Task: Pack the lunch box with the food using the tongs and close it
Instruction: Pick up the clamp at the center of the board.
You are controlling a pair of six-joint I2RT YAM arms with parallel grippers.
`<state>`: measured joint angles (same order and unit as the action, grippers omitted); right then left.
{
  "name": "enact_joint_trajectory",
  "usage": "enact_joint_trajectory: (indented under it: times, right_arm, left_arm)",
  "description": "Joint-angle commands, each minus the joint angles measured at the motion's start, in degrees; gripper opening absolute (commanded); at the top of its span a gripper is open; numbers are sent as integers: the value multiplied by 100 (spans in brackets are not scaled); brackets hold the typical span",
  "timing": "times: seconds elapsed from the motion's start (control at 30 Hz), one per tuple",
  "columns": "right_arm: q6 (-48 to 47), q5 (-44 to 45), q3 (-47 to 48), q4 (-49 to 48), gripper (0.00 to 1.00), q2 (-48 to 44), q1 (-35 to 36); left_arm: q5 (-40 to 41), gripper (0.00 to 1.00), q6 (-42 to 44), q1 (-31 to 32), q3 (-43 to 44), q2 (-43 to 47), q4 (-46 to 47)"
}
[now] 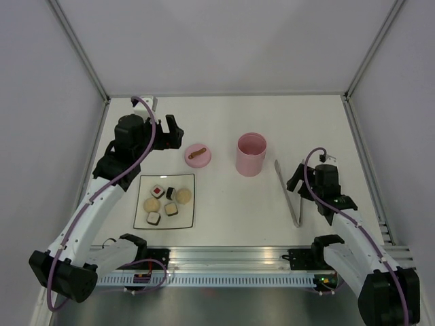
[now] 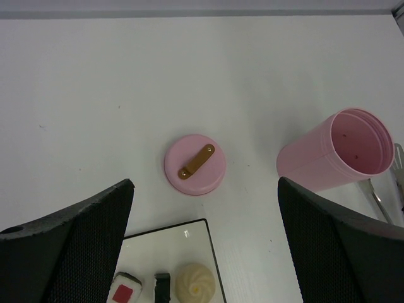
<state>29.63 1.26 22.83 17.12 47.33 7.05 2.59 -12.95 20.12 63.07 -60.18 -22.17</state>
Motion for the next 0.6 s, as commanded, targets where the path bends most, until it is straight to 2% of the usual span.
enact_joint_trajectory:
  times: [0.0,0.1,0.27,0.53,0.57]
  right_arm:
    - [-53,110,46,-324,98,398,260]
    - [-18,671,230,-210,98,819,682]
    - [17,1122,476,-69,98,1480,1175]
    - [131,1500,775,98,98,2130,1299]
    - [148,1640,871,168,95,2253,1325]
  left_arm:
    - [22,100,275,71,30,138,161]
    - [57,100,302,80,30,147,152]
    - [110,100,354,124,21,138,152]
    - [277,100,442,203,4,95,143]
    - [303,100,451,212,4,86,152]
